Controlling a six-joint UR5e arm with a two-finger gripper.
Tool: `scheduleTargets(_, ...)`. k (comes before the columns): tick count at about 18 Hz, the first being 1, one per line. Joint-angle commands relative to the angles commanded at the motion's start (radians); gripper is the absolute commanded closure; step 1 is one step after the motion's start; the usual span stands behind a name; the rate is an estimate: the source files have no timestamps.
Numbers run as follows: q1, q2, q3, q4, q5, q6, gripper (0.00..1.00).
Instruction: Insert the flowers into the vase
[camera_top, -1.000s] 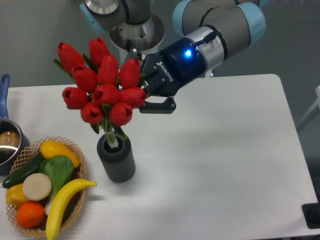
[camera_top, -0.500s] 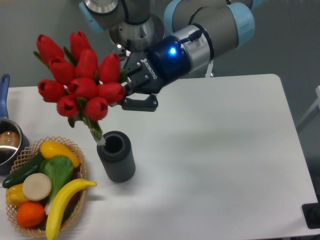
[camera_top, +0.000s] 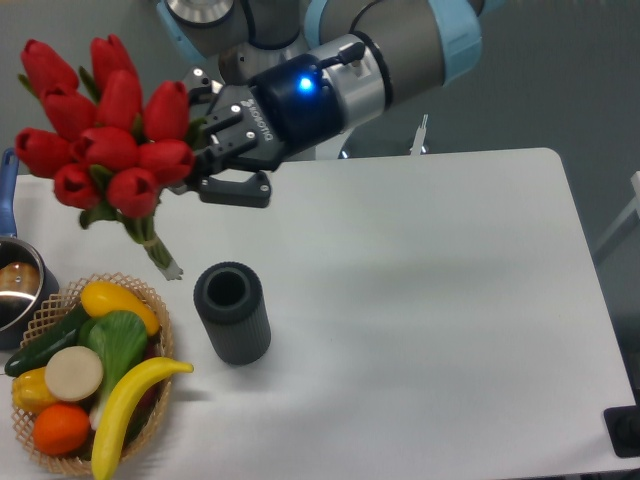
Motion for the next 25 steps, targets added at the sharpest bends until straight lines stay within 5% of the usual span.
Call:
scheduleTargets(4,0.024,0.032,-0.108,0.028,0.005,0.046,1.00)
scheduleTargets(6,0.101,0.032,-0.128,0.043,0.003,0.054,1.00)
scheduleTargets(11,0.155,0.032,-0.167,0.043,0.005,0.104,1.00)
scheduleTargets(25,0.147,0.034,-0.284,0.043,0.011,0.267,1.00)
